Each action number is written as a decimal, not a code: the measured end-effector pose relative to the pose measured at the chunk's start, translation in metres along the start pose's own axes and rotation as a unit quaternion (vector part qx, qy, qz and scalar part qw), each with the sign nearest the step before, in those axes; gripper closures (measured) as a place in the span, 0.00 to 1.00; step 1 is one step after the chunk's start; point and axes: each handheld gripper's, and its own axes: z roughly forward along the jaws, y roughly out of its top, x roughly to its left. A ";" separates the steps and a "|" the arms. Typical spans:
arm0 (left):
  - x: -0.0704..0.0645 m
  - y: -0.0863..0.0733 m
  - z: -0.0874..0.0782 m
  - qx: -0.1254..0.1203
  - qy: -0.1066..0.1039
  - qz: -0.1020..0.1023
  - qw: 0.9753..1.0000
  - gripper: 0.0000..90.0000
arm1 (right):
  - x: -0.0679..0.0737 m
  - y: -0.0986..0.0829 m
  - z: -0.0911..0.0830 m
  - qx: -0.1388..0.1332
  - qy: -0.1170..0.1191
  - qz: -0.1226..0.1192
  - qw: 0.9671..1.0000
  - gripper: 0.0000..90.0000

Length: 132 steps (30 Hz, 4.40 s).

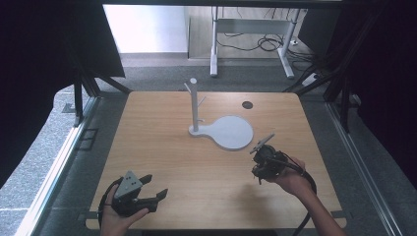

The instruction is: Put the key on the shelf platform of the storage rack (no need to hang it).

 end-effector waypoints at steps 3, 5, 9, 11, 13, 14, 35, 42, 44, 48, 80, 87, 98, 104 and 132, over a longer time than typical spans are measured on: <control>0.000 0.000 0.000 0.000 0.000 0.000 1.000 0.30 | -0.002 0.002 -0.001 -0.001 0.000 0.001 1.000 0.74; -0.001 0.000 0.001 0.000 0.000 0.000 1.000 0.30 | -0.004 0.006 -0.003 -0.003 -0.001 -0.001 1.000 0.74; -0.001 0.001 0.001 0.000 -0.001 0.001 1.000 0.30 | -0.007 0.012 -0.006 -0.004 -0.002 -0.001 1.000 0.74; -0.001 0.001 0.000 0.000 0.000 0.002 1.000 0.30 | -0.009 0.014 -0.007 -0.005 -0.002 -0.002 1.000 0.74; -0.001 0.001 0.000 -0.001 0.000 0.001 1.000 0.30 | -0.009 0.016 -0.007 -0.005 -0.002 -0.001 1.000 0.74; -0.001 0.001 0.000 -0.001 0.000 0.001 1.000 0.30 | -0.010 0.017 -0.007 -0.005 -0.002 -0.001 1.000 0.74; -0.001 0.001 -0.001 -0.003 0.001 0.003 1.000 0.30 | -0.024 0.049 -0.004 0.001 0.004 0.006 1.000 0.74; -0.001 0.001 -0.001 -0.003 0.001 0.003 1.000 0.30 | -0.029 0.056 -0.003 0.000 0.006 0.011 1.000 0.74; -0.001 0.001 -0.001 -0.003 0.001 0.002 1.000 0.30 | -0.030 0.057 -0.003 -0.001 0.007 0.014 1.000 0.74; -0.001 0.001 -0.002 -0.003 0.000 0.002 1.000 0.30 | -0.034 0.060 -0.002 -0.003 0.008 0.015 1.000 0.74; 0.000 0.001 -0.003 -0.005 0.002 0.002 1.000 0.30 | -0.052 0.098 0.010 0.004 0.020 0.031 0.999 0.74; 0.001 0.001 -0.005 -0.007 0.003 0.001 1.000 0.30 | -0.057 0.104 0.017 0.010 0.022 0.040 0.999 0.74; 0.002 0.001 -0.005 -0.007 0.002 0.000 1.000 0.30 | -0.065 0.116 0.030 0.016 0.027 0.044 0.999 0.74; 0.003 0.001 -0.006 -0.008 0.003 -0.001 1.000 0.30 | -0.070 0.121 0.038 0.019 0.028 0.050 0.998 0.74; 0.004 0.001 -0.006 -0.008 0.003 -0.002 1.000 0.30 | -0.083 0.138 0.067 0.021 0.030 0.071 0.997 0.74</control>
